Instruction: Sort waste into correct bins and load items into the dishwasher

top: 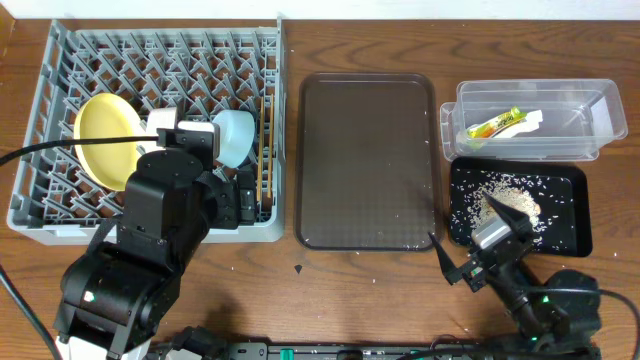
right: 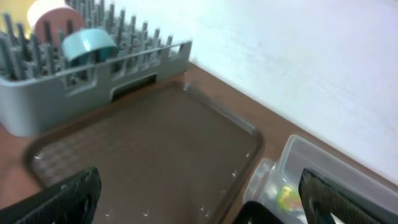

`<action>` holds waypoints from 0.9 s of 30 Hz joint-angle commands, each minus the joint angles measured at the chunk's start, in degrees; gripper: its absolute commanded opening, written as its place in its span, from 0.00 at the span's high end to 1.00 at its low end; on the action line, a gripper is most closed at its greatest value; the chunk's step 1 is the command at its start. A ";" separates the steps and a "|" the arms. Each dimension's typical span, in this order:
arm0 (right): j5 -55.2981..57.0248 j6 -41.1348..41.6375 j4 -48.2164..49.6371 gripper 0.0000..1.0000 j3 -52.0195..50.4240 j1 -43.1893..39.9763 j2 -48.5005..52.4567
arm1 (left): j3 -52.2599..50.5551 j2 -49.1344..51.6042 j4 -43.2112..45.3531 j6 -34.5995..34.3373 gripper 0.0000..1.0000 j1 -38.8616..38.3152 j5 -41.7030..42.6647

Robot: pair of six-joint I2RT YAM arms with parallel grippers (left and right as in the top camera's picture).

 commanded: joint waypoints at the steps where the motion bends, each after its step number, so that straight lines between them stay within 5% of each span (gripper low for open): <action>1: 1.49 2.01 4.74 0.01 -8.11 -2.21 -6.29 | 0.83 -0.07 0.22 -0.28 0.06 -0.17 0.11; 11: 6.95 9.49 23.02 0.01 -21.40 -2.99 -11.98 | 0.83 -0.07 0.22 -0.28 0.06 -0.17 0.13; 27: 7.61 9.81 18.62 0.01 -21.38 -2.97 -11.78 | 0.83 -0.07 0.22 -0.28 0.06 -0.17 0.11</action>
